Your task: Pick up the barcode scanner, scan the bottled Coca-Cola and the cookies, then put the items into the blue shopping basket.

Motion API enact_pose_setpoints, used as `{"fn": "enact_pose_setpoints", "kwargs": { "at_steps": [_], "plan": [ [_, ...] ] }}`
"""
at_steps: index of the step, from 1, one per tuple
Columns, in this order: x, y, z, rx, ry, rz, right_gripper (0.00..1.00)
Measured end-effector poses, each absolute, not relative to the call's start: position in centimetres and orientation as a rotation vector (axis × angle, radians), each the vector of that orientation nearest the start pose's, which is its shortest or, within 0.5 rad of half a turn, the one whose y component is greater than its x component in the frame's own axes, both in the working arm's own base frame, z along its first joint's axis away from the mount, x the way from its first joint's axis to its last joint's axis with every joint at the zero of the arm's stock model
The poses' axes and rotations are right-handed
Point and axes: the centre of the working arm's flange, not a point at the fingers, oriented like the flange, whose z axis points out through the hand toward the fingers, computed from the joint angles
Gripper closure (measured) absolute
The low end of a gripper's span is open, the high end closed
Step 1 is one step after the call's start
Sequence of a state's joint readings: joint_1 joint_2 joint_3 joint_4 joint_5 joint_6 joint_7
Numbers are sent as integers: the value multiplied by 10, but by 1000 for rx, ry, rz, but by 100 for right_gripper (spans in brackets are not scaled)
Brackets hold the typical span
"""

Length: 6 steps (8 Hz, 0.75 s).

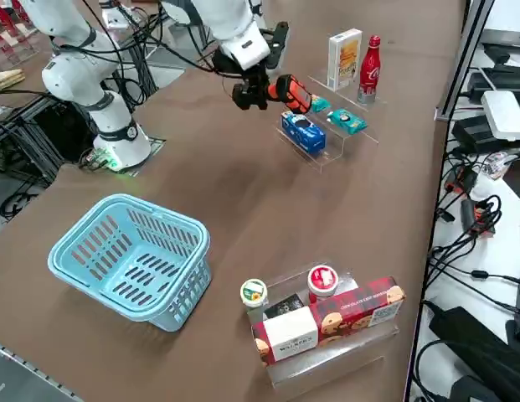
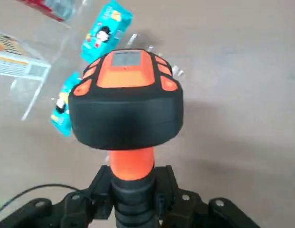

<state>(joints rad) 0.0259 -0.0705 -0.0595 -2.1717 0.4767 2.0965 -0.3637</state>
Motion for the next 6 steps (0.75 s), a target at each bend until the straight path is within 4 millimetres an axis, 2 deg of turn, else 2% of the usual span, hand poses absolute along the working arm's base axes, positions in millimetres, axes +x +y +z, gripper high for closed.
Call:
{"fn": "enact_pose_setpoints", "kwargs": {
  "at_steps": [3,6],
  "plan": [
    [526,10,414,-2567,-160,-125,56],
    [536,3,377,-2371,-34,-140,56]
  ]
}}
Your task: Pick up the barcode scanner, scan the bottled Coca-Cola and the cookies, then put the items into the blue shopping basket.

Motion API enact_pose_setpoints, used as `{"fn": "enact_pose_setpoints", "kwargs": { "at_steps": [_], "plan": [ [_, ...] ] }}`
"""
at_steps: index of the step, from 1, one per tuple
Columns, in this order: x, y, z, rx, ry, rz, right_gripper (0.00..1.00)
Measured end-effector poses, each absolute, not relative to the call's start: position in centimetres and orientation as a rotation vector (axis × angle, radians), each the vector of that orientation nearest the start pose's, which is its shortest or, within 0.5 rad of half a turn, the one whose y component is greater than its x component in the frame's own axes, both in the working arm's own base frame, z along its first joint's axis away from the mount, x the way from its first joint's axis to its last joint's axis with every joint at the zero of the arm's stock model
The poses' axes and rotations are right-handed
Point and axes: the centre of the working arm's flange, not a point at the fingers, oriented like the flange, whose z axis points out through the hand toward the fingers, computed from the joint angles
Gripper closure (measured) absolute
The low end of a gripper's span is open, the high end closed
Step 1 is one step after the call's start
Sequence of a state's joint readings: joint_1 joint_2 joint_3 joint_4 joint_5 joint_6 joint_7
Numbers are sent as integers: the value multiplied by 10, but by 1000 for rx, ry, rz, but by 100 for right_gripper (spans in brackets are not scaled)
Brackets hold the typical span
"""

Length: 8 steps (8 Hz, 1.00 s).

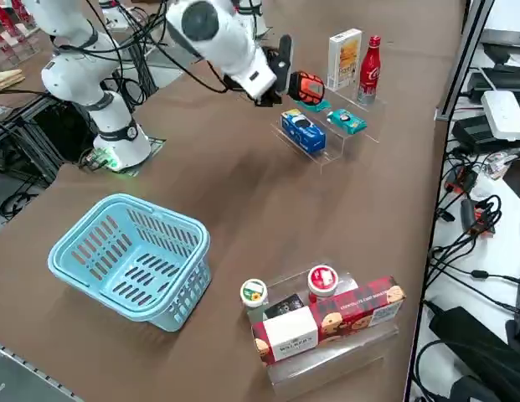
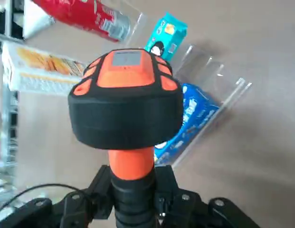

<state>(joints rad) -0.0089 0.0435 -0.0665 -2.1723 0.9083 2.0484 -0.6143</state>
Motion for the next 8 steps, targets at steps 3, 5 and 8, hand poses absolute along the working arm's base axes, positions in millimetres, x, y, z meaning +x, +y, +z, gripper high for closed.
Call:
{"fn": "enact_pose_setpoints", "kwargs": {
  "at_steps": [3,5,8],
  "plan": [
    [539,14,337,-2170,37,-100,56],
    [539,16,330,-2051,38,-110,56],
    [543,21,291,-1917,79,-157,56]
  ]
}}
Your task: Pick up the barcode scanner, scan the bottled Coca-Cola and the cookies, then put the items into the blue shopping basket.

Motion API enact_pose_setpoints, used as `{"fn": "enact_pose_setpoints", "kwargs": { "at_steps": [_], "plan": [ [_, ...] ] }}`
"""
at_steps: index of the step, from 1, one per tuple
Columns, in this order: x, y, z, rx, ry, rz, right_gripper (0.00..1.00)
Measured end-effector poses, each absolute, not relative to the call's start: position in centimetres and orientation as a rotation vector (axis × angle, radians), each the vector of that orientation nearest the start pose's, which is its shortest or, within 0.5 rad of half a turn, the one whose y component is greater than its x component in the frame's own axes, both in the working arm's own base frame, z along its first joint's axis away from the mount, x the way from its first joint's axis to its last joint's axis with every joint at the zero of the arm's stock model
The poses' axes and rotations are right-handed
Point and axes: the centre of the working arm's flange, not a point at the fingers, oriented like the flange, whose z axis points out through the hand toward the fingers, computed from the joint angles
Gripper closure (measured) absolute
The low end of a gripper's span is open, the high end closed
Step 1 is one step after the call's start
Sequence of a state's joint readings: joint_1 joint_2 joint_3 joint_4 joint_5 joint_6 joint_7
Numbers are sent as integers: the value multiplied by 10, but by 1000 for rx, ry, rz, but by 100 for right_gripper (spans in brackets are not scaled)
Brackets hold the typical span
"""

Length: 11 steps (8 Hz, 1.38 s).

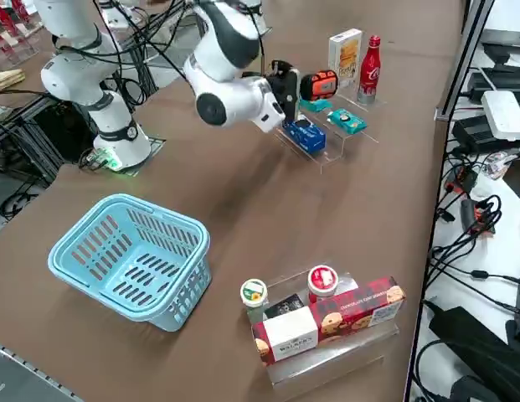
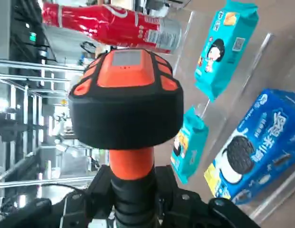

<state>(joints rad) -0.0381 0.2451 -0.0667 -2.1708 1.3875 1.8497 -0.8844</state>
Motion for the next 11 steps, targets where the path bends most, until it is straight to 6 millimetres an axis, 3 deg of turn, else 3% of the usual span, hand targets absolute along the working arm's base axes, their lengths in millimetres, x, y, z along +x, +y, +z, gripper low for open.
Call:
{"fn": "enact_pose_setpoints", "kwargs": {
  "at_steps": [4,7,11],
  "plan": [
    [544,27,254,-1827,172,-140,56],
    [547,35,242,-1746,229,-154,56],
    [553,44,240,-1794,193,-197,56]
  ]
}}
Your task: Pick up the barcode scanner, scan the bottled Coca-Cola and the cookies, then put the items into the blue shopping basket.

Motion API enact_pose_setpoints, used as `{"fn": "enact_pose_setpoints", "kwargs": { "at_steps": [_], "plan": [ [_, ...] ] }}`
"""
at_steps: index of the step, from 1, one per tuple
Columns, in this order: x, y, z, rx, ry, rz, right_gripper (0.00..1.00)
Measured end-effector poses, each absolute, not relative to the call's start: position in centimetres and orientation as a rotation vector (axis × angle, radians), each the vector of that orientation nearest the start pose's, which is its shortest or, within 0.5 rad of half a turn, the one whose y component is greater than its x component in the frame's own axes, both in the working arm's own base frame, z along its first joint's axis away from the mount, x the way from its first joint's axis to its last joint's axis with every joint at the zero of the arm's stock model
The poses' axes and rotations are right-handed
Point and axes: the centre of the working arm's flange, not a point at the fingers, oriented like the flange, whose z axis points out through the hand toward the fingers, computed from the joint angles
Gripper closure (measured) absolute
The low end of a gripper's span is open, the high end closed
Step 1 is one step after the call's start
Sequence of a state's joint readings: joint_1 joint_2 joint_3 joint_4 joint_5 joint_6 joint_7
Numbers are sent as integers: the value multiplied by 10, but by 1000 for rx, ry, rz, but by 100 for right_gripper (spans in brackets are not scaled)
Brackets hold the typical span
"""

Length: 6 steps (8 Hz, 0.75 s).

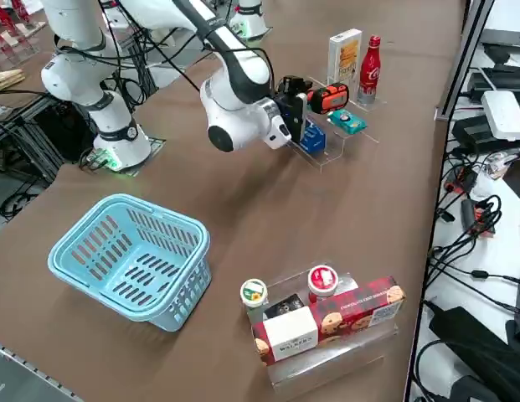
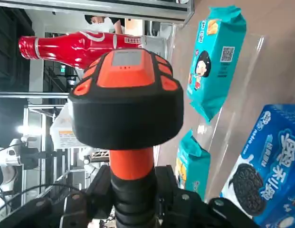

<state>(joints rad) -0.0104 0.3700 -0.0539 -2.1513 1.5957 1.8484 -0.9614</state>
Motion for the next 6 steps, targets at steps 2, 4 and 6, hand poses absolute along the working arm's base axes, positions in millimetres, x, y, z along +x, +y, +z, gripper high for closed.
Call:
{"fn": "enact_pose_setpoints", "kwargs": {
  "at_steps": [2,4,6],
  "plan": [
    [554,54,239,-1788,192,-210,56],
    [553,63,235,-1796,181,-212,56],
    [553,63,231,-1799,175,-214,56]
  ]
}}
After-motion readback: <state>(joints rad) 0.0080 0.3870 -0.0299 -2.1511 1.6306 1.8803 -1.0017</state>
